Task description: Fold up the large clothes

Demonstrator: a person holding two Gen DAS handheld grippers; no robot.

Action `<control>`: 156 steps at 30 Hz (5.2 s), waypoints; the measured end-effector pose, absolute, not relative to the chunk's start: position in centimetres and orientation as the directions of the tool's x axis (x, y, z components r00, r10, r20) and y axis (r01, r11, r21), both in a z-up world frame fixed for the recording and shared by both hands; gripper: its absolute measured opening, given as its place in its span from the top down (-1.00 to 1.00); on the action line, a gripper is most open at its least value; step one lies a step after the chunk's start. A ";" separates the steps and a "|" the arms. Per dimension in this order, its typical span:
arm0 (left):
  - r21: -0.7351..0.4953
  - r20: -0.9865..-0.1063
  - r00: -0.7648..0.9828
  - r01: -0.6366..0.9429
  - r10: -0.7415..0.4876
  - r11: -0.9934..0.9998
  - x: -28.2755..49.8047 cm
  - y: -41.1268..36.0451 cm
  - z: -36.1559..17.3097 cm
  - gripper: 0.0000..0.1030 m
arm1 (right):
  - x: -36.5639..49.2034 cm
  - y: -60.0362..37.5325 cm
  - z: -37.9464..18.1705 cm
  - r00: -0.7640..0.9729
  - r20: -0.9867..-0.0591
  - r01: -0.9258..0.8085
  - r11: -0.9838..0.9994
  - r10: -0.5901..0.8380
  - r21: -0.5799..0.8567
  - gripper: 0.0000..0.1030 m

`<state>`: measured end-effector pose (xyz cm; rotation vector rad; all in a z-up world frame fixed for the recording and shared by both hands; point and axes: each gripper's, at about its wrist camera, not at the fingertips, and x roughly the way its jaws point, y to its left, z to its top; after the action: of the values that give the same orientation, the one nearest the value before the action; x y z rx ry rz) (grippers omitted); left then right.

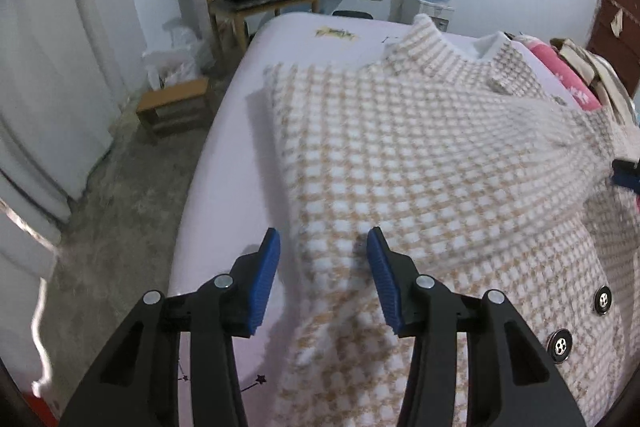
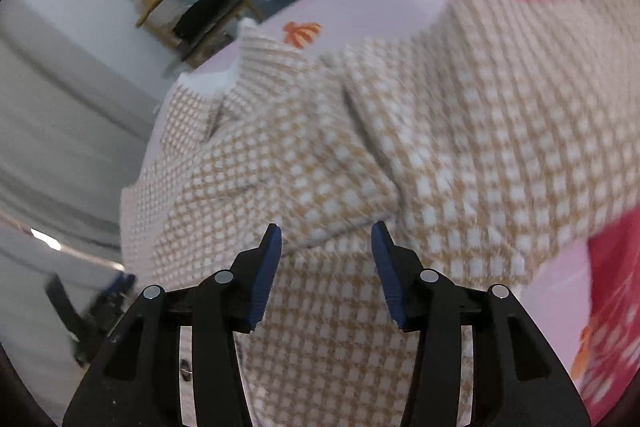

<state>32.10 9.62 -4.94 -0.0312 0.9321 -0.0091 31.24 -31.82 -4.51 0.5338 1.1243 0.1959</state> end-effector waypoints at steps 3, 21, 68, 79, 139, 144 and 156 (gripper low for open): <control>-0.055 -0.805 0.593 -0.015 -0.036 0.998 32.2 10.0 -5.1 0.14 | 32.4 -32.3 -5.7 0.432 -0.804 0.167 0.839 0.410 0.518 0.10; -0.073 -0.802 0.594 -0.011 -0.053 0.997 32.0 10.8 -5.2 0.14 | 32.5 -31.5 -6.1 0.457 -0.823 0.180 0.870 0.339 0.458 0.73; 0.017 -0.849 0.525 0.145 -0.062 0.989 38.9 0.5 -5.8 -0.55 | 34.8 -26.8 -1.6 0.579 -0.806 -0.109 0.991 0.123 0.072 -0.36; 0.009 -0.832 0.552 0.129 -0.064 0.992 38.5 0.7 -6.0 -0.63 | 30.0 -49.2 1.4 0.589 -0.806 0.391 0.892 -0.055 0.225 -0.36; -0.106 -0.750 0.633 0.171 -0.192 0.980 28.6 7.7 0.7 -0.55 | 31.1 -16.8 16.4 0.753 -0.598 -0.334 0.943 0.273 0.010 0.77; -0.194 -0.744 0.599 0.231 -0.296 0.954 26.5 9.8 0.6 -0.55 | 31.8 -12.2 9.0 0.408 -0.736 -0.513 0.802 0.540 0.305 -0.22; -0.231 -0.757 0.593 0.149 -0.274 0.961 32.8 9.7 -0.6 -0.34 | 34.7 -31.1 3.4 0.517 -0.748 -0.082 0.894 0.416 0.441 -0.29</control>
<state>32.80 9.75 -0.59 -0.1491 0.9042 -0.2472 34.65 -31.12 3.37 0.3749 0.9871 0.3076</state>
